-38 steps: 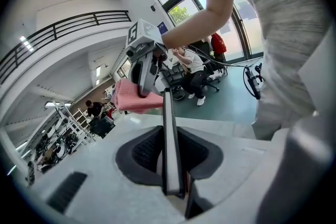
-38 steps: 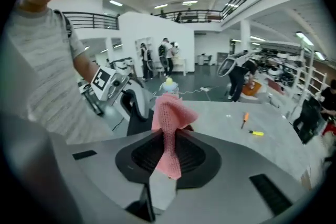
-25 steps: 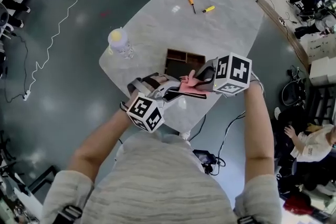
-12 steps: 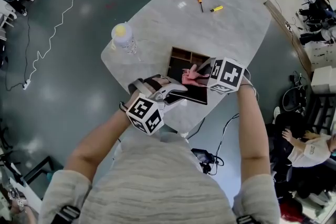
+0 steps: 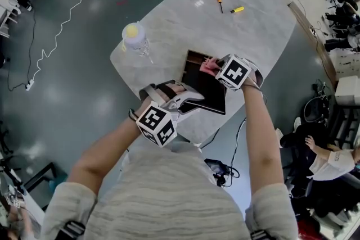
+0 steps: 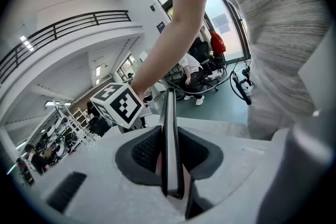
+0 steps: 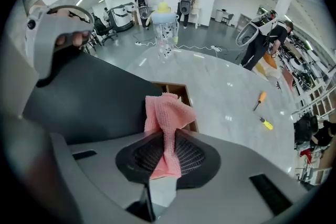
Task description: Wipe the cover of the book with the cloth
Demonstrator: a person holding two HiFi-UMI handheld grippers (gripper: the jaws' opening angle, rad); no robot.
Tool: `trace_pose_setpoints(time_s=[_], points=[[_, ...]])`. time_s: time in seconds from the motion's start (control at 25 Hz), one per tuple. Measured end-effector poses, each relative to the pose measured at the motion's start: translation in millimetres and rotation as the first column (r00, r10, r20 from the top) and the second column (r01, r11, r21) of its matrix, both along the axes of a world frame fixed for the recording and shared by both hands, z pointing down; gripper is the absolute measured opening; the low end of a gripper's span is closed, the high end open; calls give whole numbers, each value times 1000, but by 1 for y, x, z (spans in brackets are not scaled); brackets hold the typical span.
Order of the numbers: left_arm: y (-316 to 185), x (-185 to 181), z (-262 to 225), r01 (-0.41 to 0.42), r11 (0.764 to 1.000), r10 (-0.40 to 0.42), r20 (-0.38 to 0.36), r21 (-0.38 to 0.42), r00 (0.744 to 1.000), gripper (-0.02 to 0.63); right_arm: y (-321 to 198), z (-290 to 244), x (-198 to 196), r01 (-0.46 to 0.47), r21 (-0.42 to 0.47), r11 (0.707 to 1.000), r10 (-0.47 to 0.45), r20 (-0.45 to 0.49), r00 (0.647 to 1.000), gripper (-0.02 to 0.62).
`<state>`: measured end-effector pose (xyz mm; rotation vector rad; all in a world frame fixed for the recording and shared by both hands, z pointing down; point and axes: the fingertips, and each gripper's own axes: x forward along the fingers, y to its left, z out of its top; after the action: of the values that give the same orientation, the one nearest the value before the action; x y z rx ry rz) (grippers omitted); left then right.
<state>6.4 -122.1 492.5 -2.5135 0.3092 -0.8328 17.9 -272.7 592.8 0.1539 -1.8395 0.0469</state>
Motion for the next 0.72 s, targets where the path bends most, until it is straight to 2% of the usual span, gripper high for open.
trace_pose_setpoints(time_s=[0.12, 0.2, 0.48, 0.72], points=[[1, 0, 0, -5, 1000, 5, 7, 4, 1000, 78, 0, -2, -5, 19, 35, 999, -18, -43, 999, 57], [1, 0, -2, -5, 1000, 5, 8, 7, 1000, 78, 7, -8, -9, 43, 22, 999, -41, -49, 998, 57], [-2, 0, -3, -4, 1000, 4, 14, 24, 1000, 79, 57, -52, -28, 139, -126, 982, -140, -1, 990, 57], [-2, 2, -2, -10, 999, 9, 23, 37, 1000, 78, 98, -90, -43, 216, -263, 940, -196, 101, 975, 57]])
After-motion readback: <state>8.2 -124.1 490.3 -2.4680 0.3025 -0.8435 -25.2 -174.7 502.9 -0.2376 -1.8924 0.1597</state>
